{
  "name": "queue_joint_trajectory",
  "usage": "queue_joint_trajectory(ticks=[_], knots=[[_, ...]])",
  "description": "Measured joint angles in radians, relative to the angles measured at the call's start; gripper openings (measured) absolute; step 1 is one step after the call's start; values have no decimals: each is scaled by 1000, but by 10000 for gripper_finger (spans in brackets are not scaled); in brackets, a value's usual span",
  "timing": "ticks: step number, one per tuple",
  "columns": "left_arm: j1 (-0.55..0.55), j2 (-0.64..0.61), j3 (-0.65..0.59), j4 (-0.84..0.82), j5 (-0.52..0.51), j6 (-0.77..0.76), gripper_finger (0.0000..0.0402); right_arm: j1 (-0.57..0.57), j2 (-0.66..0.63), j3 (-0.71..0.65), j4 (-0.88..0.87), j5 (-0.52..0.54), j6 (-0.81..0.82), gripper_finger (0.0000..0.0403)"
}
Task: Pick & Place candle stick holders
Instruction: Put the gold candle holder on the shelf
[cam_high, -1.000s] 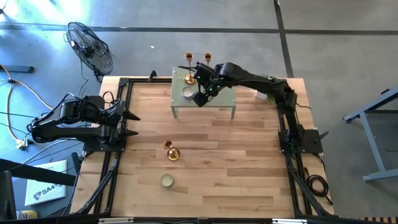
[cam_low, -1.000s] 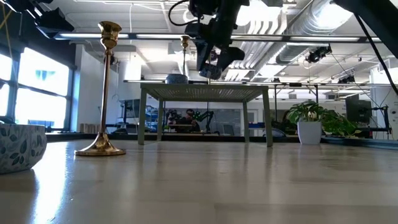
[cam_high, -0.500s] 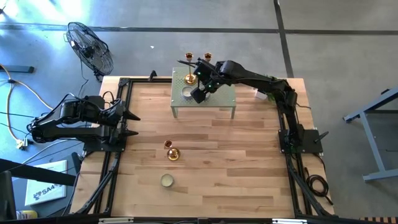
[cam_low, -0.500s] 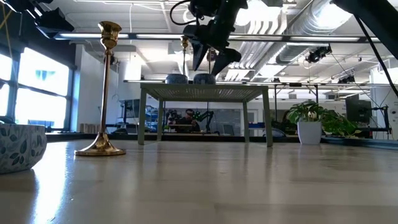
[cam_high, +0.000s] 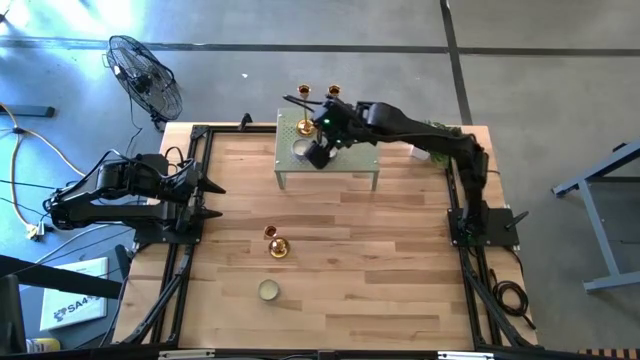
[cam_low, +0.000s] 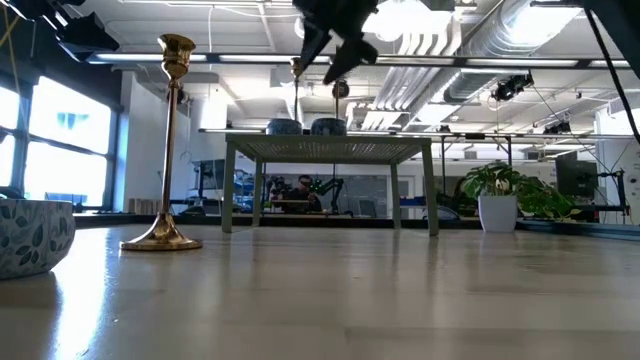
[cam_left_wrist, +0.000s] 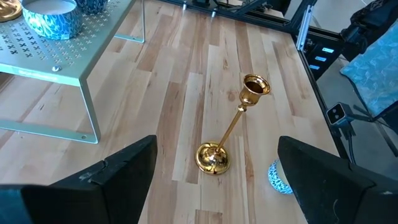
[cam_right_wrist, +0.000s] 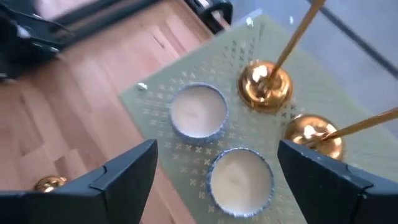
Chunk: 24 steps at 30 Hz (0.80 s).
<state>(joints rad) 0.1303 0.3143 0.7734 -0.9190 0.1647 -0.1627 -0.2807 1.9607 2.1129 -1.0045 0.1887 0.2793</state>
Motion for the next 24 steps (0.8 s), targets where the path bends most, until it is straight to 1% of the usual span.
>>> queue_joint_trajectory(ticks=[5,8,12,19,21,24], knots=[[0,0,0,0,0,0,328,65,-93,0,2,2,-36,327],[0,0,0,0,0,0,328,115,-141,0,0,-17,-49,328],[0,0,0,0,0,0,328,189,-192,0,0,-36,-57,328],[0,0,0,2,-12,0,328,335,-256,0,-6,-37,-56,328],[0,3,0,3,-24,0,328,378,-271,0,-9,-18,-51,328],[0,4,0,3,-31,0,328,439,-289,0,-10,58,-9,328]])
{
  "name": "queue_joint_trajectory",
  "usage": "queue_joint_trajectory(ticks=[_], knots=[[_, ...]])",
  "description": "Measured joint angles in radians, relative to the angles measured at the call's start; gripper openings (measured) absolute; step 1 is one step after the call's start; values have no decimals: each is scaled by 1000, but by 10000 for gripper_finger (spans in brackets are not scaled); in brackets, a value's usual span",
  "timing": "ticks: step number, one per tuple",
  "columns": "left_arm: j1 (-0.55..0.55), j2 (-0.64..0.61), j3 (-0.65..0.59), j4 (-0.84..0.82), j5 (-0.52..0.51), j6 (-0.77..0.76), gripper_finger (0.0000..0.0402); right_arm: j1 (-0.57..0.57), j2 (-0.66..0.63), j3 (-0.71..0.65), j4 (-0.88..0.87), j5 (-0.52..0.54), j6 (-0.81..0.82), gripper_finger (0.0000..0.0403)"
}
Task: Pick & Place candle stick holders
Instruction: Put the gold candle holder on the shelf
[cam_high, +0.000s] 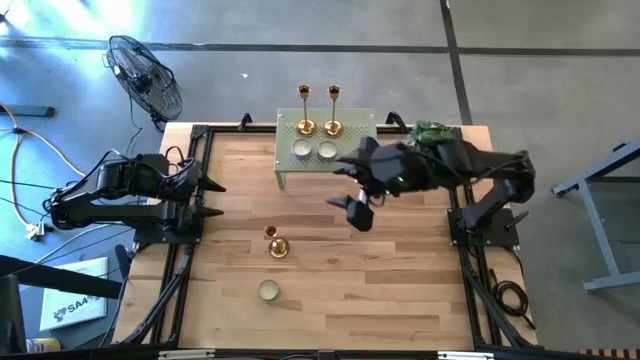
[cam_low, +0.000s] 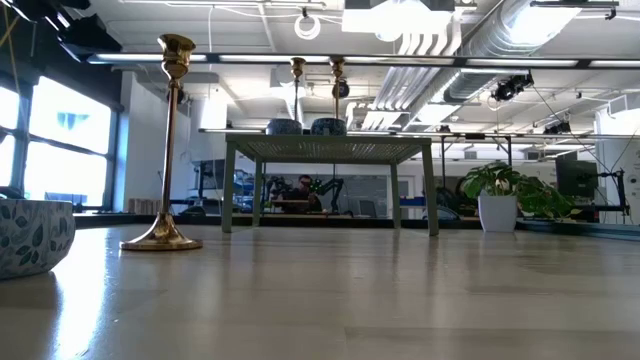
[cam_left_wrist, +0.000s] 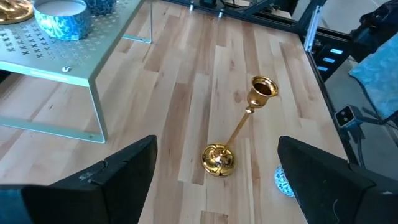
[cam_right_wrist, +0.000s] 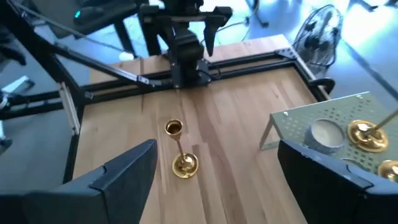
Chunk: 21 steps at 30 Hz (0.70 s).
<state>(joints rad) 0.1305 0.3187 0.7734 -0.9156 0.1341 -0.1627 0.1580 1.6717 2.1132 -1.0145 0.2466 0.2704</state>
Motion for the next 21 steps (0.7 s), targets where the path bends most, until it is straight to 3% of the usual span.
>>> queue_joint_trajectory(ticks=[4,6,10,14,21], knots=[[0,4,0,23,-123,-2,328,69,-12,0,-19,96,39,328],[0,11,0,54,-133,-35,328,97,-16,0,-26,135,63,328],[0,36,0,92,-13,-58,328,137,-18,0,-54,186,108,328],[0,84,-17,121,134,17,328,162,-18,0,-65,221,120,328],[0,179,-134,287,223,158,328,171,-17,0,-65,253,145,328]])
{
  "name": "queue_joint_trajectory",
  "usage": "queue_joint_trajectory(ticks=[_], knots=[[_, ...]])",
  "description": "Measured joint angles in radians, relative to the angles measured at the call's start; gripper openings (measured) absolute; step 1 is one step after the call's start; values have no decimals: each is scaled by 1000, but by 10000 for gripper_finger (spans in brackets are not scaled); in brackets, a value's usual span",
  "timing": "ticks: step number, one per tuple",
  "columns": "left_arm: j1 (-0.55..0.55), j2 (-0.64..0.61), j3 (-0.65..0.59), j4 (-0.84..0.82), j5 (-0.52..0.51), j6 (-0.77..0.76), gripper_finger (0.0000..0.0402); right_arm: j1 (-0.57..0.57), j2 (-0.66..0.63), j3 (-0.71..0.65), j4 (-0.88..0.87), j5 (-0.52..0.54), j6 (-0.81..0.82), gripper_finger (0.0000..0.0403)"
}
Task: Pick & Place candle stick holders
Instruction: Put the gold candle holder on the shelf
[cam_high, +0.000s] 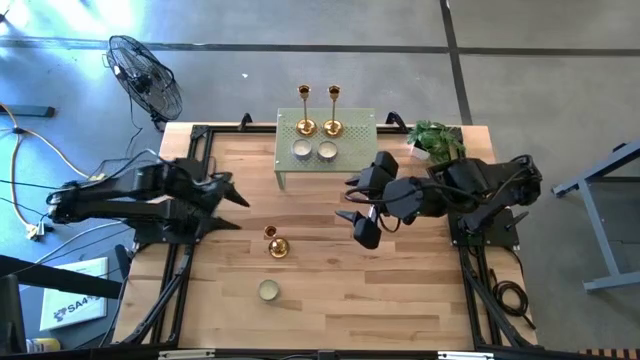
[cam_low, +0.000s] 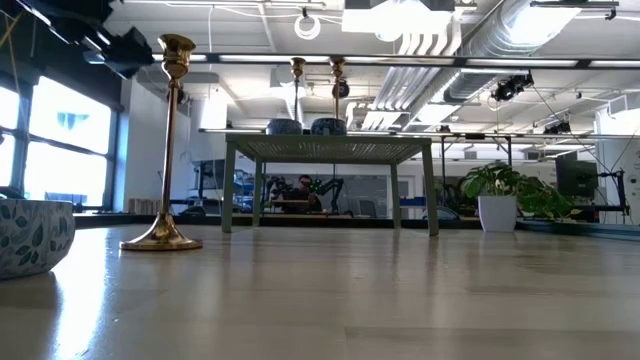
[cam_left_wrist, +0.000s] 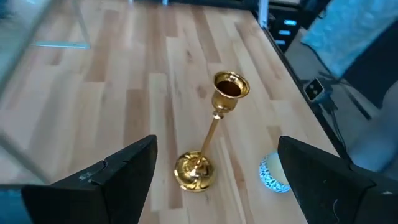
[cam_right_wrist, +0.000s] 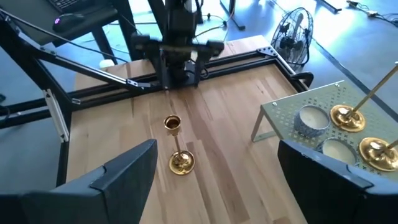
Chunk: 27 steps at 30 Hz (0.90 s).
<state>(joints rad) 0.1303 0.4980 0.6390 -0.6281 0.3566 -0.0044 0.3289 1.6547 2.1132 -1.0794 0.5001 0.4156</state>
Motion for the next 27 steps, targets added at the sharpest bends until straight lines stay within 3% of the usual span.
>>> queue_joint_trajectory(ticks=[17,27], knots=[[-7,235,-175,523,203,26,328,-1,1,0,0,4,76,328],[-118,362,-177,623,115,38,328,-1,2,0,0,3,87,328]])
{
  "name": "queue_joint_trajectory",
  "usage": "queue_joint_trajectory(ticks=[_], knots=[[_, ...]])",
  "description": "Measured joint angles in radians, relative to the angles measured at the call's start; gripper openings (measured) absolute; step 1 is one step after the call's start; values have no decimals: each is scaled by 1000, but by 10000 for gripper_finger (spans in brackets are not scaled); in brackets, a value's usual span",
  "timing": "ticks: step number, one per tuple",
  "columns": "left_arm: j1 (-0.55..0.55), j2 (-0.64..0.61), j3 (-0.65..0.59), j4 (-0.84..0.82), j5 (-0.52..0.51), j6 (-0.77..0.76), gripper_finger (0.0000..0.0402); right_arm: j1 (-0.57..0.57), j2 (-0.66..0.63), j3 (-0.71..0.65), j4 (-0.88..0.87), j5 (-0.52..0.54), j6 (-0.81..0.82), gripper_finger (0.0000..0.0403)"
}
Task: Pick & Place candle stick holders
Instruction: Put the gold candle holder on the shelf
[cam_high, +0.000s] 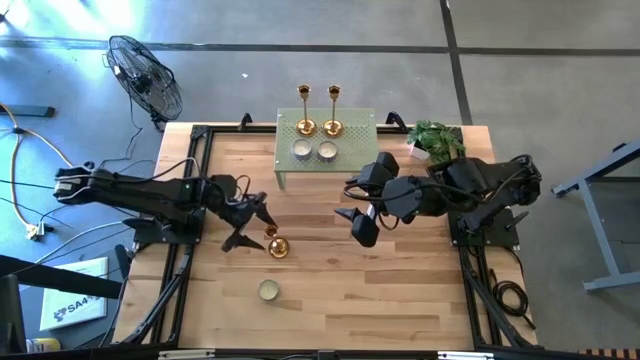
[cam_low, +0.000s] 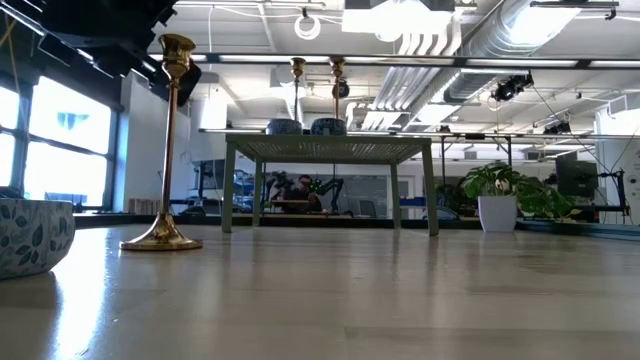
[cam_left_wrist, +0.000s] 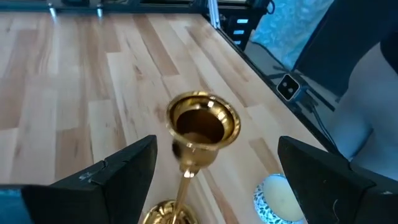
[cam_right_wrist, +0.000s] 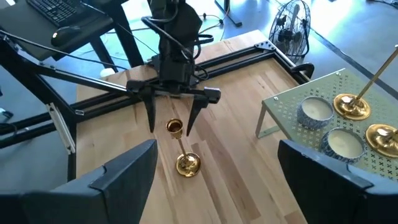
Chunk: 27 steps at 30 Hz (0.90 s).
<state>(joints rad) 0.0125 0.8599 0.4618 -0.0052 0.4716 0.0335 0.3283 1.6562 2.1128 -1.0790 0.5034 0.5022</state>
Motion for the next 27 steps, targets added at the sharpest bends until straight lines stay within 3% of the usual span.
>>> queue_joint_trajectory(ticks=[20,27], knots=[[-7,24,0,35,9,8,328,0,26,-1,0,-11,17,328],[-7,24,1,35,-68,-16,328,0,34,-1,0,-14,16,328]])
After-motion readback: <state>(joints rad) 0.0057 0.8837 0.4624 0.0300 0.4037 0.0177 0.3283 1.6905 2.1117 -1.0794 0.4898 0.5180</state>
